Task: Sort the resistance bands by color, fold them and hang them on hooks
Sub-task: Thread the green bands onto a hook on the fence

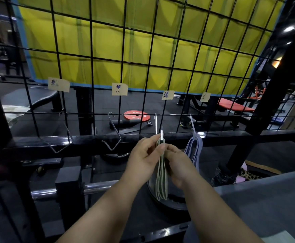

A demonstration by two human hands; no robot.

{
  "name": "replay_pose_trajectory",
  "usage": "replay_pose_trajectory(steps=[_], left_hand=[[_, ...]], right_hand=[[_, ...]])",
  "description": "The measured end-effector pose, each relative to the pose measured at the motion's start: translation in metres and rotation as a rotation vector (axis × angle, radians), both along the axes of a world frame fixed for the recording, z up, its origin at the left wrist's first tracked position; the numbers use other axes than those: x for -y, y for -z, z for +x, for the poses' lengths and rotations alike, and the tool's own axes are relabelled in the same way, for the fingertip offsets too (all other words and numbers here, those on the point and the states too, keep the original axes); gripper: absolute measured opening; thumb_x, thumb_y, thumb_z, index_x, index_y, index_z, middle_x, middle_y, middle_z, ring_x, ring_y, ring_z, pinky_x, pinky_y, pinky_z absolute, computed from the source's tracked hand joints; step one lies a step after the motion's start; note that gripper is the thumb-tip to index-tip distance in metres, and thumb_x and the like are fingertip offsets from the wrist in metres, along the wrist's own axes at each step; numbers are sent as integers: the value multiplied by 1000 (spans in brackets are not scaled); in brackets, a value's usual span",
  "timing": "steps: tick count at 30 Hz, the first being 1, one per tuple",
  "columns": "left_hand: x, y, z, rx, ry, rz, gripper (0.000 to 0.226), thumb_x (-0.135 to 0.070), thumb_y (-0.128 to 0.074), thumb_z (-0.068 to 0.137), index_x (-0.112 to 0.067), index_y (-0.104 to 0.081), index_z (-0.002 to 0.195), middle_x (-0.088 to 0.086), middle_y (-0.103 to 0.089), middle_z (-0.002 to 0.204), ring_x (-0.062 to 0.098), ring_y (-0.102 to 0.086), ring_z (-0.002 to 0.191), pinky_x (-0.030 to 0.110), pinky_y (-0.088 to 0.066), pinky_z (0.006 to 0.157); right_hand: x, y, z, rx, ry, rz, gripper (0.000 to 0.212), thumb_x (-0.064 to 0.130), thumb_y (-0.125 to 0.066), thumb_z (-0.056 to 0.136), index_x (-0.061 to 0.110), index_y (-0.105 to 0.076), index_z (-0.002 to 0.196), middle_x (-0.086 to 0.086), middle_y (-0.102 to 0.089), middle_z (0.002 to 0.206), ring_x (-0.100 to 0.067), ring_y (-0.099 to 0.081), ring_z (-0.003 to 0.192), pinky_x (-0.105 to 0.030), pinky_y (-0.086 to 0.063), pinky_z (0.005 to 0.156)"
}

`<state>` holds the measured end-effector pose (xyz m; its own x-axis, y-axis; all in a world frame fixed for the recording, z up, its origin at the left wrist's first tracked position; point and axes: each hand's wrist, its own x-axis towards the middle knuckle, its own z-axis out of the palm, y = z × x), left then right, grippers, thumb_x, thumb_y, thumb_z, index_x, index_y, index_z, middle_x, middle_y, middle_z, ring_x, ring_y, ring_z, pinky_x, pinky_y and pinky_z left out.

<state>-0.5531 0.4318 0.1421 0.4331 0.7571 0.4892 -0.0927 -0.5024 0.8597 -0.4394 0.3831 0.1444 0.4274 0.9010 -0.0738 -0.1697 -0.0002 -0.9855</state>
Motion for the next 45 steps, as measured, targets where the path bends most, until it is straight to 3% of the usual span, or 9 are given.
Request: replay_pose_trajectory(steps=[7, 11, 18, 24, 28, 31, 35, 39, 45], left_hand=[[-4, 6, 1, -29, -23, -25, 38, -15, -55, 97, -38, -57, 127, -6, -43, 84, -1, -48, 77, 12, -40, 79], [-3, 10, 0, -9, -22, -26, 44, -16, -57, 96, -56, -50, 114, -5, -41, 89, 1, -47, 80, 13, -43, 81], [7, 18, 3, 47, -74, -65, 46, -20, -64, 92, -44, -48, 127, -5, -44, 109, -16, -48, 84, -2, -35, 81], [11, 44, 16, -14, -73, -141, 67, -58, -62, 78, -34, -44, 138, -3, -58, 121, 11, -57, 114, 34, -49, 97], [31, 45, 21, -18, -158, -173, 36, -41, -54, 95, -27, -48, 127, -7, -52, 116, 6, -50, 108, 20, -37, 86], [36, 53, 25, -102, -204, -141, 34, -42, -48, 95, -17, -47, 118, -2, -47, 109, 14, -49, 100, 27, -39, 85], [42, 66, 29, -189, -254, -14, 50, -56, -32, 94, -12, -47, 111, -5, -42, 104, 14, -46, 97, 32, -41, 84], [40, 75, 31, -239, -285, -4, 39, -44, -37, 97, -10, -49, 112, -4, -44, 105, 16, -47, 100, 32, -41, 85], [44, 85, 27, -316, -285, -16, 35, -41, -39, 97, -10, -48, 108, 1, -48, 110, 20, -50, 101, 38, -45, 85]], right_hand=[[2, 6, 10, 20, -39, -12, 25, 15, -43, 103, 6, -65, 112, -4, -65, 85, -13, -59, 75, -18, -48, 58], [4, 8, 12, 20, -66, -24, 27, 22, -45, 103, 11, -68, 113, -3, -74, 92, -12, -69, 83, -24, -51, 69], [11, 20, 5, -21, -76, -60, 30, 28, -45, 103, 11, -64, 119, -12, -71, 113, -29, -66, 110, -49, -48, 102], [24, 33, 0, -18, -79, -54, 33, 27, -41, 105, 11, -69, 111, -10, -74, 107, -24, -69, 104, -39, -54, 92], [29, 45, -1, -8, -72, -79, 35, 31, -40, 105, 11, -65, 118, -11, -73, 109, -26, -68, 105, -38, -57, 87], [34, 53, -2, -3, -70, -103, 36, 33, -38, 105, 16, -66, 119, -10, -73, 111, -23, -68, 102, -32, -56, 78], [38, 65, -5, -41, -49, -114, 34, 33, -41, 103, 13, -68, 110, -22, -67, 114, -29, -64, 100, -45, -49, 88], [40, 70, -5, -26, -49, -104, 37, 34, -39, 104, 10, -64, 114, -22, -68, 112, -30, -65, 103, -50, -48, 97], [44, 80, -10, 51, -83, -101, 35, 34, -38, 105, 14, -65, 115, -7, -74, 105, -20, -68, 106, -38, -52, 95]])
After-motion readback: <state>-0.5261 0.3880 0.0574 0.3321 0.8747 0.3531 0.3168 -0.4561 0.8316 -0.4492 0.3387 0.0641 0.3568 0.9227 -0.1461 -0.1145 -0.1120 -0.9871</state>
